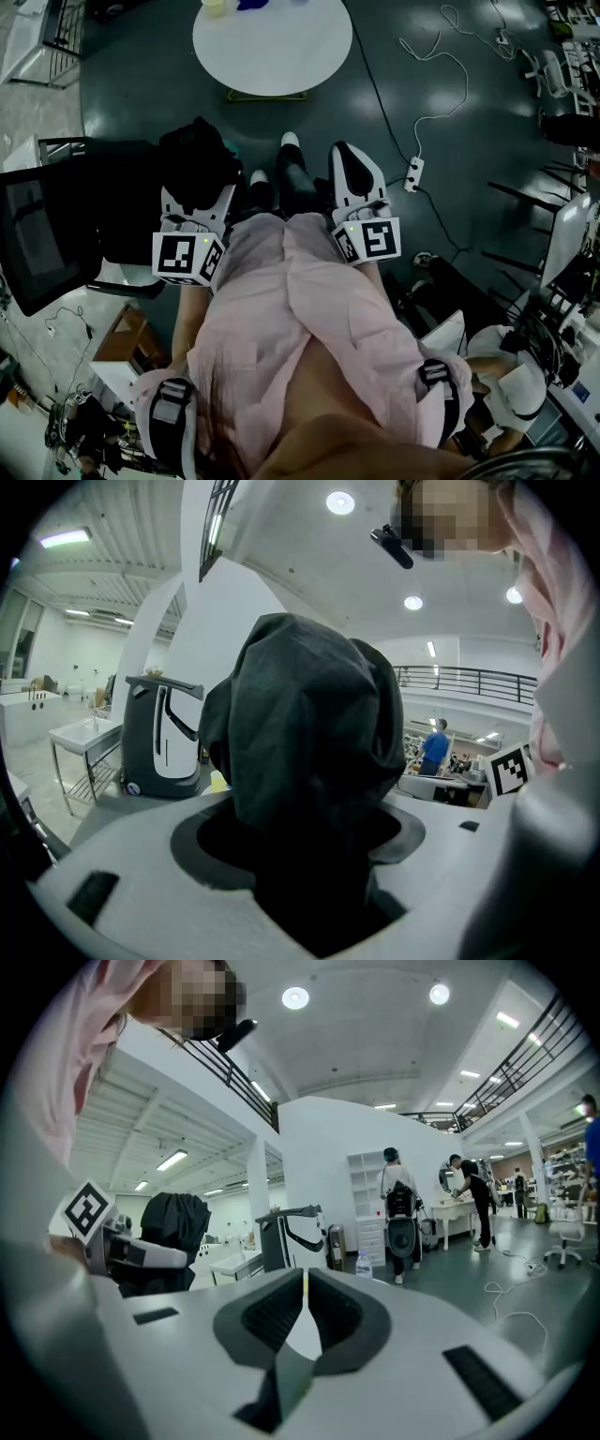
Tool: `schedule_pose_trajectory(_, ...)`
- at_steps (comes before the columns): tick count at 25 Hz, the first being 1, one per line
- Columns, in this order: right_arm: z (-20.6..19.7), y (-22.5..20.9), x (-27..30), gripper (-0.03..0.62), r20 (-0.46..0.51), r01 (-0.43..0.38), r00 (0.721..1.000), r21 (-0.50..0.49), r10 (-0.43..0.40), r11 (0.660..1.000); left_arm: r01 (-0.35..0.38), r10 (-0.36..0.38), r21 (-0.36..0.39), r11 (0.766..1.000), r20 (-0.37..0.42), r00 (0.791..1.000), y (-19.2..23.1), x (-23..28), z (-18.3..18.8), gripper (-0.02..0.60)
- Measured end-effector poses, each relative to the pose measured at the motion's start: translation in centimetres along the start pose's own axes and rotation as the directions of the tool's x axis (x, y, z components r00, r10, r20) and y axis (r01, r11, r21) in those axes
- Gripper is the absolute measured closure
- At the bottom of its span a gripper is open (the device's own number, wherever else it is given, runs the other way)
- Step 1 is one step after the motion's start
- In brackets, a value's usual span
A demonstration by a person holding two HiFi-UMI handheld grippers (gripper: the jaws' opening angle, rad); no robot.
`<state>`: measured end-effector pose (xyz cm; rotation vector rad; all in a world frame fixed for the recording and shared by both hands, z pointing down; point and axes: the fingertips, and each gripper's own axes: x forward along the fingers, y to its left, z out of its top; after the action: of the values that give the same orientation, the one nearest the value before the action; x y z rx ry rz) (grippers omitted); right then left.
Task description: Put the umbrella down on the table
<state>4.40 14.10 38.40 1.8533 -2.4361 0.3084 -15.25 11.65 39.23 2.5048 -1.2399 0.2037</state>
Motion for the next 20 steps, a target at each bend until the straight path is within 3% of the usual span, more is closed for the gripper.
schedule_pose_trajectory(8, 2.9, -5.0, 7.2, 0.56, 0.033, -0.095, 0.995, -0.02, 0.096, 0.995, -0.09, 0.09, -0.006, 0.996, 0.056, 0.994, 1.6, 6.8, 3.8, 0.261)
schedule_pose_trajectory(14, 4.6, -10.2, 10.3, 0.56, 0.058, -0.12, 0.991, -0.008, 0.121, 0.993, -0.137, 0.14, -0.034, 0.99, 0.107, 0.984, 1.4, 11.5, 5.9, 0.261)
schedule_pose_trajectory(20, 4.8, -12.7, 12.4, 0.56, 0.047, -0.139, 0.989, 0.008, 0.139, 0.99, -0.159, 0.164, -0.053, 0.986, 0.116, 0.98, 1.5, 14.3, 6.4, 0.259)
